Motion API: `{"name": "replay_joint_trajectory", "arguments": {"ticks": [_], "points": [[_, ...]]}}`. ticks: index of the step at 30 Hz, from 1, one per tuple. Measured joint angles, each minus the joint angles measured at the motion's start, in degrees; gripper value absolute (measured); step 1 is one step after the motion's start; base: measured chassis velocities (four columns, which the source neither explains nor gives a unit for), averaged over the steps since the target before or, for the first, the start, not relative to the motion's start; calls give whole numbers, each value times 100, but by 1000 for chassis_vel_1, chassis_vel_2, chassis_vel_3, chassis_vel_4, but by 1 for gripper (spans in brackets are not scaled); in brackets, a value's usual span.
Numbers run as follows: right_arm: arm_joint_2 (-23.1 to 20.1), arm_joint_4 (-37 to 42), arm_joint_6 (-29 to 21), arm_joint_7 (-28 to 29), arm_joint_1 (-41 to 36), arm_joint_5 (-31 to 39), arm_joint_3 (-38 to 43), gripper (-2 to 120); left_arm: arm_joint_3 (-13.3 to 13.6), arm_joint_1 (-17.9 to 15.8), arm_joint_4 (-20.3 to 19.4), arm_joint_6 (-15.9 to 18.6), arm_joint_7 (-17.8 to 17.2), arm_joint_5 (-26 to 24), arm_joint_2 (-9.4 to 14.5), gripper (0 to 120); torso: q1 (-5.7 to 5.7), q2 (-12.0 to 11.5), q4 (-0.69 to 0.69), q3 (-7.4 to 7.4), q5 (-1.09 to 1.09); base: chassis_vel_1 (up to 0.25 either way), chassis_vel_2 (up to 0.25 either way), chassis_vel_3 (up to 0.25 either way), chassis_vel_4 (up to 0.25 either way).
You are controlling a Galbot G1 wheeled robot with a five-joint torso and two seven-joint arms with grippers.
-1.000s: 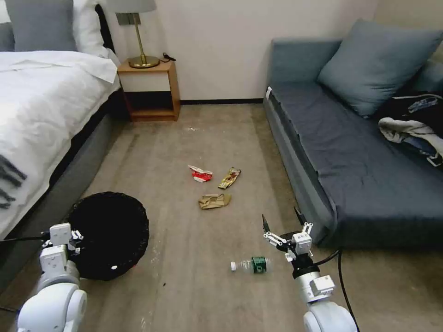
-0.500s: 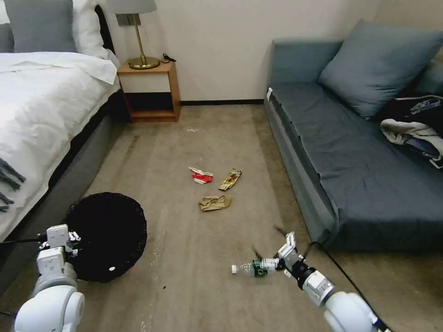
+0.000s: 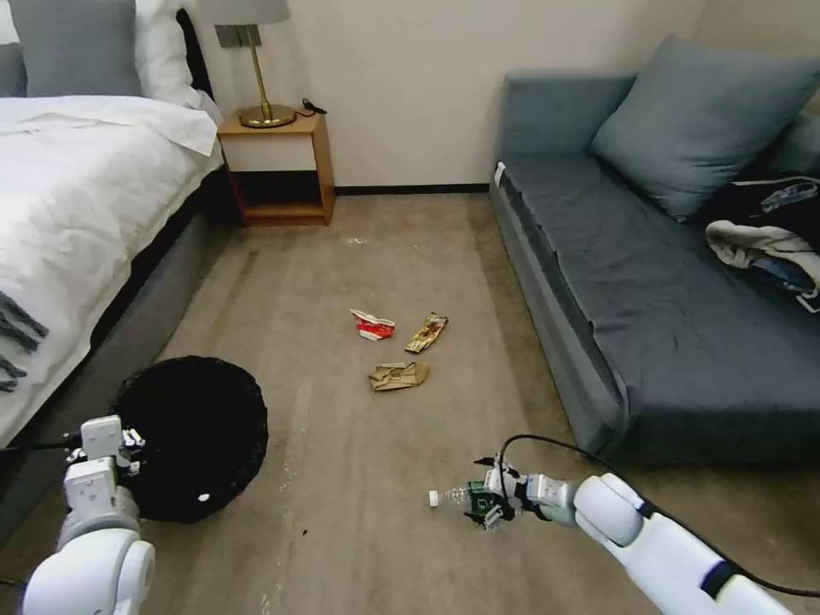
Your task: Pick up the trash bin, then pick up the garbage on the floor and place it into the trash bin.
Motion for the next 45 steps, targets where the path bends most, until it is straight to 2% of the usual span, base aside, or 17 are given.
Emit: {"name": "replay_joint_trajectory", "arguments": {"ticks": [7, 11, 15, 16, 19, 20, 23, 24, 28, 31, 33, 37, 38, 41, 42, 44, 45], "points": [[319, -391, 246, -55, 41, -727, 155, 99, 40, -60, 137, 5, 1, -10, -4, 7, 0, 0, 0, 0, -2, 0, 0, 0, 0], [420, -532, 370, -55, 41, -1119, 279, 88, 82, -102, 180, 2, 2, -10, -5, 7, 0, 0, -1, 0, 0, 0, 0, 0, 0], [543, -723, 473, -30, 41, -1356, 418, 67, 114, -129, 206, -1, 9, -9, -18, 7, 0, 0, -1, 0, 0, 0, 0, 0, 0], [543, -723, 473, -30, 41, -1356, 418, 67, 114, -129, 206, -1, 9, -9, -18, 7, 0, 0, -1, 0, 0, 0, 0, 0, 0], [620, -837, 538, -17, 71, -1449, 513, 54, 117, -123, 209, -3, 13, -10, -15, 7, 0, 0, -1, -1, 0, 0, 0, 0, 0], [620, -837, 538, -17, 71, -1449, 513, 54, 117, -123, 209, -3, 13, -10, -15, 7, 0, 0, -1, -1, 0, 0, 0, 0, 0], [641, -865, 587, -9, 105, -1420, 541, 38, 145, -86, 172, -4, 33, -35, -5, 7, 0, 0, 0, -1, 0, 0, 0, 0, 0], [641, -865, 587, -9, 105, -1420, 541, 38, 145, -86, 172, -4, 33, -35, -5, 7, 0, 0, 0, -1, 0, 0, 0, 0, 0], [650, -612, 601, 88, 106, -930, 557, 27, 224, -37, 152, -13, 114, -112, -23, 7, 0, 0, -1, -1, 0, 0, 0, 0, 0], [684, -201, 475, 304, 152, -71, 554, 20, 290, -43, 154, -26, 180, -154, -60, 7, 0, 0, -1, 0, 1, 0, 0, 0, 0], [692, -67, 446, 375, 202, 259, 515, 20, 312, -46, 155, -33, 204, -190, -72, 7, 0, 0, -1, -1, -1, 0, 0, 0, 0], [749, 482, 421, 485, 408, 1929, 177, 20, 384, -57, 155, -150, 346, -307, -123, 7, 0, 0, 0, -1, 1, 0, 0, 0, 0], [749, 482, 421, 485, 408, 1929, 177, 20, 384, -57, 155, -150, 346, -307, -123, 7, 0, 0, 0, -1, 1, 0, 0, 0, 0], [832, 713, 445, 587, 538, 2789, -68, 20, 411, -64, 155, -175, 401, -324, -169, 7, 0, 0, 0, 0, -1, 0, 0, 0, 0], [832, 713, 445, 587, 538, 2789, -68, 20, 411, -64, 155, -175, 401, -324, -169, 7, 0, 0, 0, 0, -1, 0, 0, 0, 0], [973, 833, 714, 697, 743, 3748, -463, 20, 433, -67, 147, -233, 505, -367, -220, 7, 0, 0, 1, 0, -2, 0, 0, 0, 0], [1040, 833, 899, 695, 805, 3977, -622, 20, 444, -67, 141, -287, 561, -402, -240, 7, 0, 0, 0, 0, -1, 0, 0, 0, 0]]}}
